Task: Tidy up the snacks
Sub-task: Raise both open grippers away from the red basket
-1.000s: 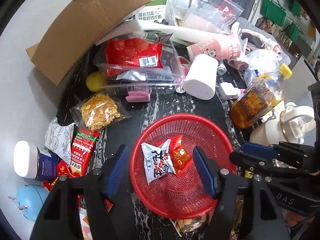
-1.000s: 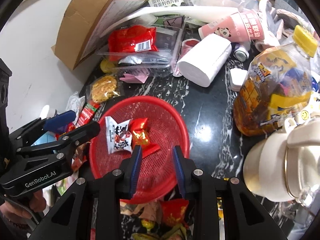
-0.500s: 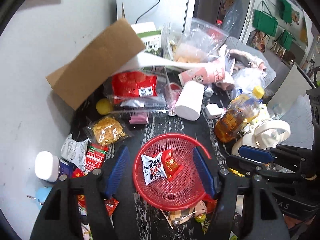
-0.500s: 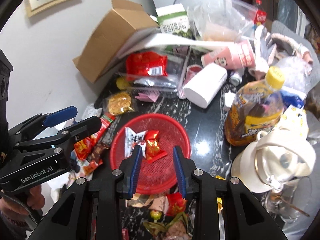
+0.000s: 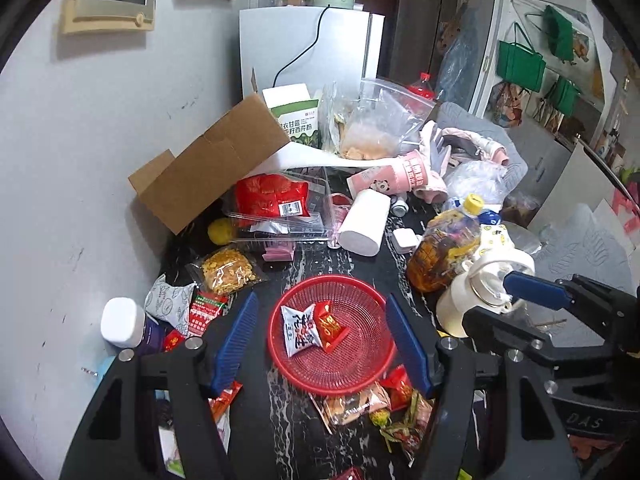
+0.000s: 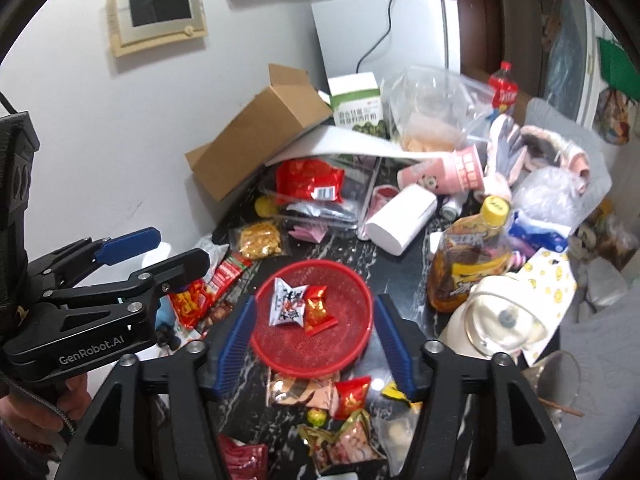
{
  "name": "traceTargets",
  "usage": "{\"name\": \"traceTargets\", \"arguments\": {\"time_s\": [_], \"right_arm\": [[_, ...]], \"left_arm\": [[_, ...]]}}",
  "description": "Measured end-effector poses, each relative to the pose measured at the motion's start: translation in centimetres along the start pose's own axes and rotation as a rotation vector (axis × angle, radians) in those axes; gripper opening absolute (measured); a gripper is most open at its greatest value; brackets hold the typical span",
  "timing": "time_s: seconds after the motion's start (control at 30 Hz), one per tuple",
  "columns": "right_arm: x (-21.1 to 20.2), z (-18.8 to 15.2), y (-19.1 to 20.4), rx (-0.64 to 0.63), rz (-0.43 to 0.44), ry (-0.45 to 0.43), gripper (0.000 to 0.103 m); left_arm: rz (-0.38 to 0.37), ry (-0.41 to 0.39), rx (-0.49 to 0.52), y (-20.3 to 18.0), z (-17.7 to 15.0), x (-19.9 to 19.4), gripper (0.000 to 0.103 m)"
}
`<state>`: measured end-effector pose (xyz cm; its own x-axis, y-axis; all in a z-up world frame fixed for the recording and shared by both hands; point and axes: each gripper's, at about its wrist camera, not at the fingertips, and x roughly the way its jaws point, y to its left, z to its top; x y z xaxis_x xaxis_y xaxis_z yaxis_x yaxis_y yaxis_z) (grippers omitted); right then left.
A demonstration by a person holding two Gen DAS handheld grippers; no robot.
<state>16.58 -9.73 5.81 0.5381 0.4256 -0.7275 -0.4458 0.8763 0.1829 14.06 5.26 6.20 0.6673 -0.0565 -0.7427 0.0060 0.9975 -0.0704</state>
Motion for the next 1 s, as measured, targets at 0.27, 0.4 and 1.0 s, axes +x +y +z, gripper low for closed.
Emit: {"name": "traceTargets", "arguments": {"time_s": [0.27, 0.4, 1.0], "right_arm": [[-3.6, -2.3, 0.3, 0.000, -0.008, -0.028, 0.071], [-4.7, -3.5, 0.3, 0.008, -0.008, -0.028, 0.071], [-5.5, -11.3, -0.2, 0.080, 0.000, 0.096, 0.071]], "left_arm": [[-0.015, -0.010, 0.009, -1.0, -2.0, -3.2, 0.066], [-0.024, -0.008, 0.019, -1.7, -3.2, -4.4, 0.066], [-0.075, 0.113, -0.017, -3.1, -10.4, -5.0, 0.066]]}}
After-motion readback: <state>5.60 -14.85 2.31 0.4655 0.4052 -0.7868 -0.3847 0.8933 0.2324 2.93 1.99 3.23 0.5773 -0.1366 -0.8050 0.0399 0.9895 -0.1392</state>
